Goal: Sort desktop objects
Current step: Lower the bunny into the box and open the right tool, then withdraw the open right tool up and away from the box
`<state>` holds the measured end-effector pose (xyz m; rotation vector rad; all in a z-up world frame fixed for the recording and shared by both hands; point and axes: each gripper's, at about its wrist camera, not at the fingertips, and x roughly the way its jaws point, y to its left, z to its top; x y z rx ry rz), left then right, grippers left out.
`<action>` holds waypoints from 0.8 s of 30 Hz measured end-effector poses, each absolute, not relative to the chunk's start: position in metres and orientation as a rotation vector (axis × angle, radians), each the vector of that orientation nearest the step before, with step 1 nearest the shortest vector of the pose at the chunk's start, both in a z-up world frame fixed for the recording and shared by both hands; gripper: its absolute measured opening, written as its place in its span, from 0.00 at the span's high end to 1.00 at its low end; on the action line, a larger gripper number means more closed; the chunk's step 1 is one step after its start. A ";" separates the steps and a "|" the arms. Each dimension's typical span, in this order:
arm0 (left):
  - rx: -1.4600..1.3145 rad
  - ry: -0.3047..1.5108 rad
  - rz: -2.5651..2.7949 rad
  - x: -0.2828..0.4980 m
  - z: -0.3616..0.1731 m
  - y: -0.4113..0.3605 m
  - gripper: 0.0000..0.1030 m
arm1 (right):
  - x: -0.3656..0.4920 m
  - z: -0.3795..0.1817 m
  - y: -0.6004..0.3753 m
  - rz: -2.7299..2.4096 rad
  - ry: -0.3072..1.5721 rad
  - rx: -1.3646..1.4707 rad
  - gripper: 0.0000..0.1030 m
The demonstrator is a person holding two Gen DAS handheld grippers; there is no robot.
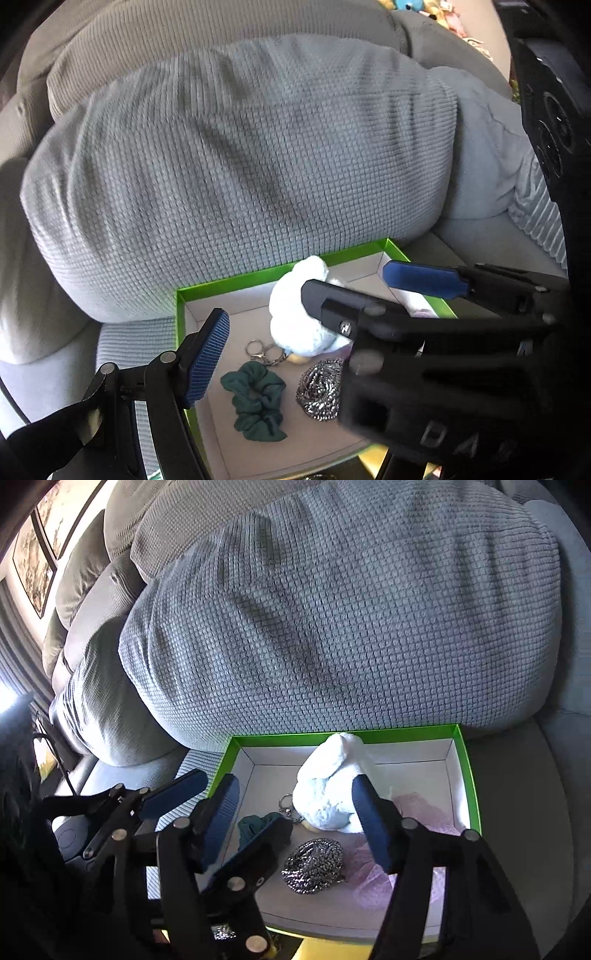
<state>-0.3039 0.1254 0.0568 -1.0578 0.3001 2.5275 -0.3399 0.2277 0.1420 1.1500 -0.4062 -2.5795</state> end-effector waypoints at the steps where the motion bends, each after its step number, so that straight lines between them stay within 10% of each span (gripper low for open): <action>1: -1.046 0.309 2.531 -0.302 0.059 0.126 0.30 | -0.337 0.145 0.230 -2.587 -0.418 1.140 0.35; 24: -0.984 0.284 2.549 -0.180 0.088 0.094 0.30 | -0.212 0.197 0.263 -2.655 -0.302 1.061 0.23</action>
